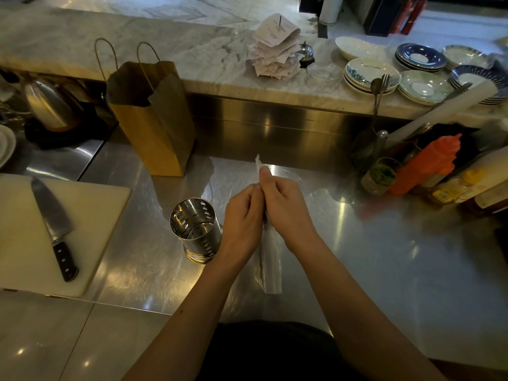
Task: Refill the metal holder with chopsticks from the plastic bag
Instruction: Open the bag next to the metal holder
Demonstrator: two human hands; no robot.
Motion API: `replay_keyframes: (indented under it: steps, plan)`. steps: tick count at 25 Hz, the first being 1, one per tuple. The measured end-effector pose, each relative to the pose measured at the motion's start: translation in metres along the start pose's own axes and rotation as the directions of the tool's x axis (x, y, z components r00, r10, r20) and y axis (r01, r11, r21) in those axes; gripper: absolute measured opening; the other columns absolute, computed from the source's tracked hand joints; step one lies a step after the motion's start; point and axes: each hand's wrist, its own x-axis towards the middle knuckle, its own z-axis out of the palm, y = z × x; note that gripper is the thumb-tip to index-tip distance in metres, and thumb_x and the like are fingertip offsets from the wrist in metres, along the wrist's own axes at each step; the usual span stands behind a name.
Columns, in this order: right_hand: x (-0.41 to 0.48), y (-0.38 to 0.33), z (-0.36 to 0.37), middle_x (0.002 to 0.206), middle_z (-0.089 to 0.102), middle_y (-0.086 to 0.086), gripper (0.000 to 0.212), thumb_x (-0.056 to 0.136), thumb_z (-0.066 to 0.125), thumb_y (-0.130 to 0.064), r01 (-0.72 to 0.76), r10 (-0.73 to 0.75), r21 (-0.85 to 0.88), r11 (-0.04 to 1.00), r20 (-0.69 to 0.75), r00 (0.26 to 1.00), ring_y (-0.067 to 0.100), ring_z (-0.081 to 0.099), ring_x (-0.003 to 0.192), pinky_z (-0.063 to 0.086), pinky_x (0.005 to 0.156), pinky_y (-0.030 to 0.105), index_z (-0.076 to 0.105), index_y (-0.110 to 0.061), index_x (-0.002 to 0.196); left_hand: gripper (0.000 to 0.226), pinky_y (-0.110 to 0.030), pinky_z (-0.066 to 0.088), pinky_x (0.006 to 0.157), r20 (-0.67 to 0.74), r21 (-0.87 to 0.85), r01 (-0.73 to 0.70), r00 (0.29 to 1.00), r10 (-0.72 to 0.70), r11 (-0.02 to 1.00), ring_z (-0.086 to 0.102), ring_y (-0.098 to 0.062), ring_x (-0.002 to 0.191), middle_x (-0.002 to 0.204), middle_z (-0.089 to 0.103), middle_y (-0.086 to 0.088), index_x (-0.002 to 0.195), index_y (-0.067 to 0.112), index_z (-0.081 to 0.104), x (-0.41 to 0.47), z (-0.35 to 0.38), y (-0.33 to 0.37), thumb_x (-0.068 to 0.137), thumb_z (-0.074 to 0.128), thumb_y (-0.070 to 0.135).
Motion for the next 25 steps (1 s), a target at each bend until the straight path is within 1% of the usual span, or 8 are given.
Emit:
replay_keyframes:
  steps: [2,6,8,12,17,19,21,25]
  plan:
    - [-0.001,0.002,0.002,0.056,0.054,-0.008,0.047,0.102,0.036,-0.04,0.018,-0.018,0.007,1.0,-0.004,1.0,-0.001,0.056,0.053,0.042,0.057,0.013,0.054,-0.022,0.063,0.036,-0.046,0.053,0.064,-0.048,0.001,-0.004,0.999,0.004,1.0,0.065,-0.028,0.075,0.079,0.065,-0.016,0.088,0.008,0.066,-0.002,0.003,0.001,0.104,0.036,0.021]
    - [-0.005,-0.001,0.003,0.052,0.049,-0.01,0.045,0.103,0.038,-0.034,0.098,-0.093,0.076,0.992,-0.063,0.994,-0.002,0.051,0.048,0.039,0.051,0.011,0.051,-0.024,0.061,0.033,-0.023,0.05,0.061,-0.121,-0.055,-0.007,0.993,0.0,0.998,0.061,-0.006,0.068,0.071,0.065,0.008,0.08,0.028,0.061,-0.004,0.007,0.011,0.102,0.036,0.023]
    - [-0.006,-0.004,0.003,0.05,0.049,-0.011,0.045,0.103,0.039,-0.03,0.132,-0.122,0.118,0.984,-0.09,0.988,-0.001,0.051,0.049,0.039,0.051,0.01,0.051,-0.024,0.06,0.032,-0.017,0.048,0.061,-0.139,-0.076,-0.024,0.99,0.013,0.997,0.059,-0.001,0.067,0.068,0.063,0.016,0.077,0.03,0.059,-0.003,0.007,0.016,0.099,0.036,0.024]
    - [-0.01,-0.009,0.007,0.05,0.05,-0.012,0.044,0.103,0.04,-0.028,0.173,-0.145,0.194,0.966,-0.151,0.978,0.001,0.051,0.051,0.042,0.053,0.013,0.052,-0.022,0.062,0.035,-0.012,0.045,0.059,-0.167,-0.078,-0.066,0.985,0.052,0.995,0.058,0.003,0.065,0.066,0.061,0.02,0.073,0.03,0.054,-0.003,0.007,0.024,0.1,0.037,0.017]
    - [-0.013,-0.012,0.01,0.053,0.052,-0.009,0.043,0.102,0.039,-0.031,0.141,-0.09,0.251,0.958,-0.206,0.974,0.004,0.054,0.054,0.048,0.055,0.02,0.055,-0.018,0.065,0.034,-0.012,0.044,0.056,-0.188,-0.14,-0.076,0.981,0.049,0.987,0.057,0.004,0.061,0.063,0.06,0.019,0.071,0.029,0.052,-0.003,0.009,0.027,0.098,0.038,0.016]
    - [-0.015,-0.014,0.012,0.048,0.048,-0.011,0.044,0.103,0.039,-0.03,0.133,-0.061,0.287,0.949,-0.244,0.968,0.002,0.049,0.048,0.043,0.05,0.019,0.05,-0.019,0.062,0.033,-0.012,0.042,0.054,-0.212,-0.186,-0.064,0.977,0.024,0.981,0.054,0.003,0.057,0.059,0.057,0.017,0.068,0.024,0.05,-0.003,0.011,0.026,0.098,0.037,0.017]
    - [-0.015,-0.016,0.013,0.045,0.047,-0.012,0.045,0.103,0.039,-0.027,0.162,-0.083,0.268,0.95,-0.283,0.956,0.002,0.046,0.044,0.038,0.047,0.015,0.047,-0.02,0.06,0.032,-0.013,0.041,0.053,-0.224,-0.203,-0.06,0.974,0.013,0.977,0.052,0.002,0.056,0.058,0.056,0.015,0.068,0.023,0.05,-0.003,0.012,0.025,0.097,0.038,0.019]
    - [-0.015,-0.017,0.013,0.045,0.045,-0.01,0.045,0.103,0.039,-0.028,0.161,-0.079,0.282,0.946,-0.279,0.957,0.003,0.044,0.044,0.038,0.046,0.018,0.047,-0.018,0.06,0.032,-0.016,0.04,0.052,-0.214,-0.216,-0.067,0.977,0.02,0.974,0.049,0.001,0.055,0.057,0.053,0.013,0.067,0.021,0.049,0.0,0.011,0.025,0.097,0.038,0.02]
